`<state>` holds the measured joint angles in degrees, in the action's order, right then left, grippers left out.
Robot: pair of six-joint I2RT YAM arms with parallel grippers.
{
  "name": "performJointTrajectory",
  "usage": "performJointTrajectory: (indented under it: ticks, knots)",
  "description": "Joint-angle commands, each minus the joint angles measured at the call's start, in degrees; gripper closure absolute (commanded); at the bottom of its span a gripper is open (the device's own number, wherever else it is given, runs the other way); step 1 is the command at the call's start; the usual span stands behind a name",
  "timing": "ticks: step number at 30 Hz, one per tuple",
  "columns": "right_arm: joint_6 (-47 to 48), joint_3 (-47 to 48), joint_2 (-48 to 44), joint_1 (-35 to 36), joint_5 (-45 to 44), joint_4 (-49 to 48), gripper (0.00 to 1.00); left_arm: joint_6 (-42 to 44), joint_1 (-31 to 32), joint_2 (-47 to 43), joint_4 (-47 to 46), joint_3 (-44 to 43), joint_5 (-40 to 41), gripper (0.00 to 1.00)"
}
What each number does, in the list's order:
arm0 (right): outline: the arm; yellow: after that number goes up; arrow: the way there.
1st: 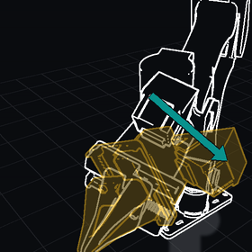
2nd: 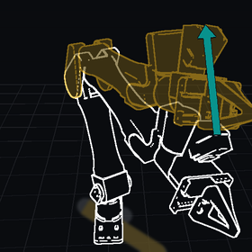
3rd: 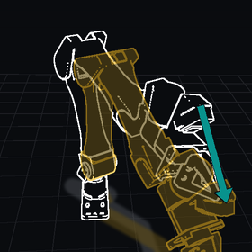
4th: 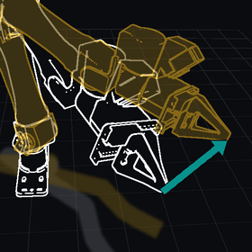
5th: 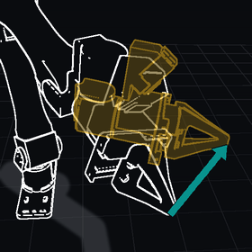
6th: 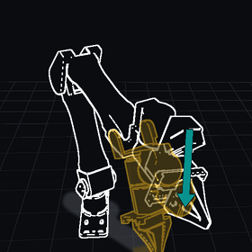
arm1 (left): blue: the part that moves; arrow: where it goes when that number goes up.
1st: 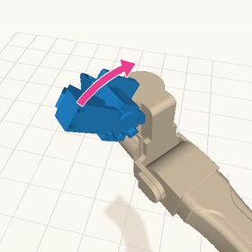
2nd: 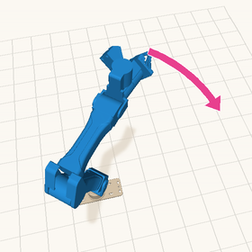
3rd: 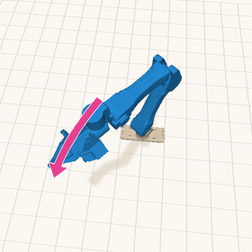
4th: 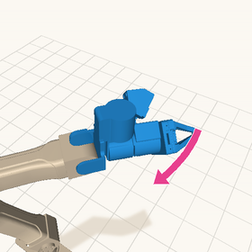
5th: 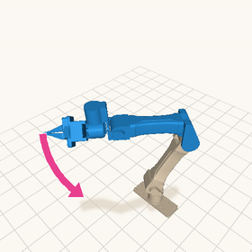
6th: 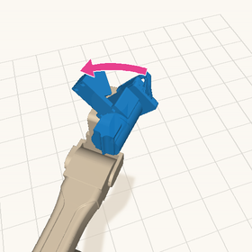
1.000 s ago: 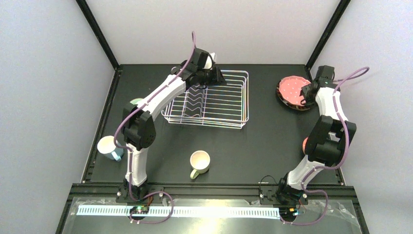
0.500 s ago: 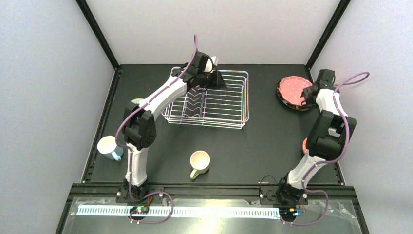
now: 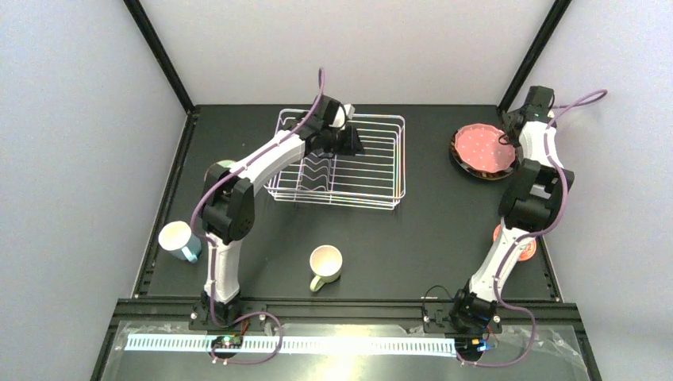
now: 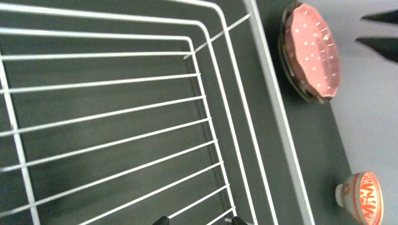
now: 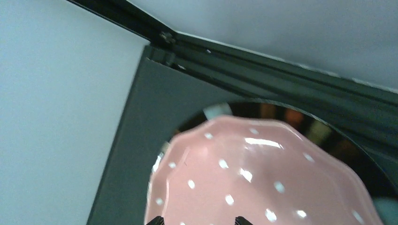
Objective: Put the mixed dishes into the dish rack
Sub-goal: Move the plate to the center of the board.
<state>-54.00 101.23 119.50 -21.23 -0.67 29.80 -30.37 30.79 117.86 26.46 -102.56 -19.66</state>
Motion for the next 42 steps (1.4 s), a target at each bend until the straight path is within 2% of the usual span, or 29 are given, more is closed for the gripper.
performJointTrajectory:
  ticks: [1,4,6,12,22,30,42]
  knots:
    - [4.9,9.5,7.7,-0.3,0.4,0.5,0.10,1.1,-0.5,-3.1,-1.7,3.2,0.2,0.24]
    - [7.7,18.3,13.7,-0.2,0.4,3.2,0.08,1.0,-0.5,-4.7,-3.5,6.1,0.0,0.24]
    - [10.0,23.5,17.2,-0.2,0.3,4.4,0.03,0.9,-0.5,-5.8,-4.8,8.4,0.0,0.24]
    - [14.7,31.9,23.0,-0.2,-2.7,4.8,0.02,0.9,-0.5,-8.3,-8.2,12.9,-0.2,0.24]
    - [19.4,35.7,26.6,-0.2,-6.5,2.7,0.02,2.5,-0.5,-9.8,-9.5,14.7,-0.8,0.23]
    - [20.4,38.7,30.3,-0.1,-5.9,1.4,0.02,3.7,-0.7,-10.2,-10.4,14.4,-1.9,0.23]
    - [21.6,43.0,35.4,-0.2,-5.8,4.4,0.02,4.3,-2.3,-10.6,-9.5,13.0,-3.3,0.23]
